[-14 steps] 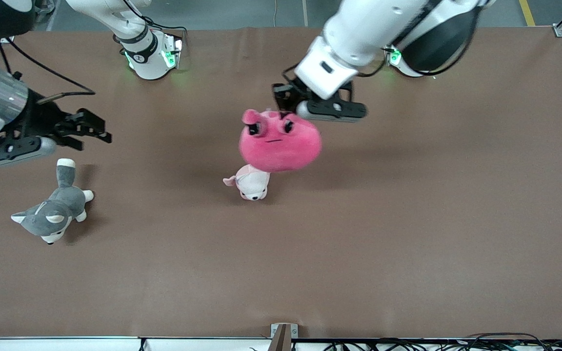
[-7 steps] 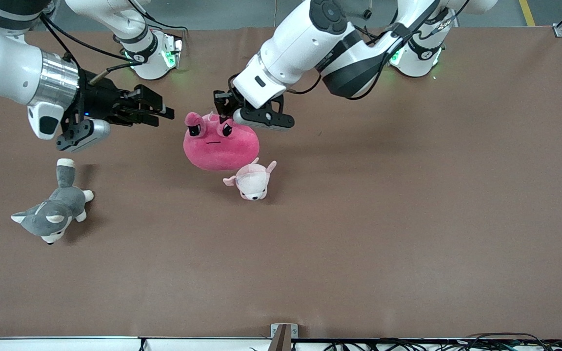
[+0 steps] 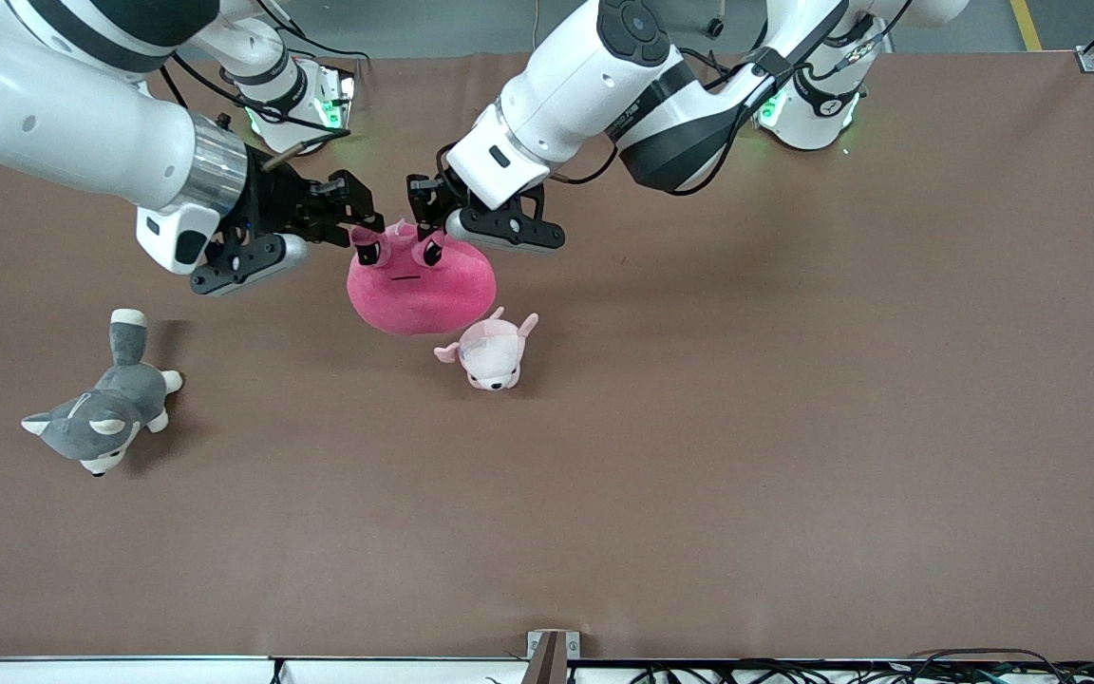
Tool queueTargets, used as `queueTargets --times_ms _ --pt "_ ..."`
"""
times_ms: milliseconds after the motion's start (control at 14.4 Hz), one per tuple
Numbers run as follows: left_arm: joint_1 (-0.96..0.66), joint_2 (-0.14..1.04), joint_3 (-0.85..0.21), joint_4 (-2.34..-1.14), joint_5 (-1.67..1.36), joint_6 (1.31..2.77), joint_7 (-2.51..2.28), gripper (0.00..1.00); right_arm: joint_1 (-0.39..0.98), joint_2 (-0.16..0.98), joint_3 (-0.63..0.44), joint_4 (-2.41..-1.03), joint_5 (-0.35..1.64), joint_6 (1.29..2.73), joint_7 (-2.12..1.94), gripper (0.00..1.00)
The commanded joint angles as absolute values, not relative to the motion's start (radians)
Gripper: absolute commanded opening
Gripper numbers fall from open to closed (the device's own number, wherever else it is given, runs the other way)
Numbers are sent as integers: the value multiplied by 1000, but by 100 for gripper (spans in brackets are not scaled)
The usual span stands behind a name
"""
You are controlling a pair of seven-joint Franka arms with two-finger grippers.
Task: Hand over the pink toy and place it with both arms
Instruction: 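Grasp the pink plush with the right gripper beside the left gripper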
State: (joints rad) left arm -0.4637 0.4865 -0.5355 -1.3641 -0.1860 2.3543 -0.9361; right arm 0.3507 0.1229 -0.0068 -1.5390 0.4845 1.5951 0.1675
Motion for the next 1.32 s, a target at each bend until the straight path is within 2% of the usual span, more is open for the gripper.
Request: queueTargets --times_ms 0,486,556,694,903,1250 --pt "-471 494 -532 -1342 -193 2362 -946 0 364 123 -15 -1540 431 1598 172 54" --pt "-469 498 -532 -1342 -192 2361 -945 0 391 161 -15 -1546 380 1646 152 54" --pt "-469 500 -532 -1344 -192 2361 -945 0 391 170 -15 -1546 380 1649 149 52" --pt "-468 499 -532 -1344 -192 2361 -945 0 391 190 -15 -1548 380 1643 127 37" --pt "-468 499 -532 -1342 -192 2361 -945 0 387 192 -15 -1555 380 1618 78 3" --pt "-463 499 -532 -1342 -193 2361 -945 0 353 189 -26 -1540 376 1559 72 0"
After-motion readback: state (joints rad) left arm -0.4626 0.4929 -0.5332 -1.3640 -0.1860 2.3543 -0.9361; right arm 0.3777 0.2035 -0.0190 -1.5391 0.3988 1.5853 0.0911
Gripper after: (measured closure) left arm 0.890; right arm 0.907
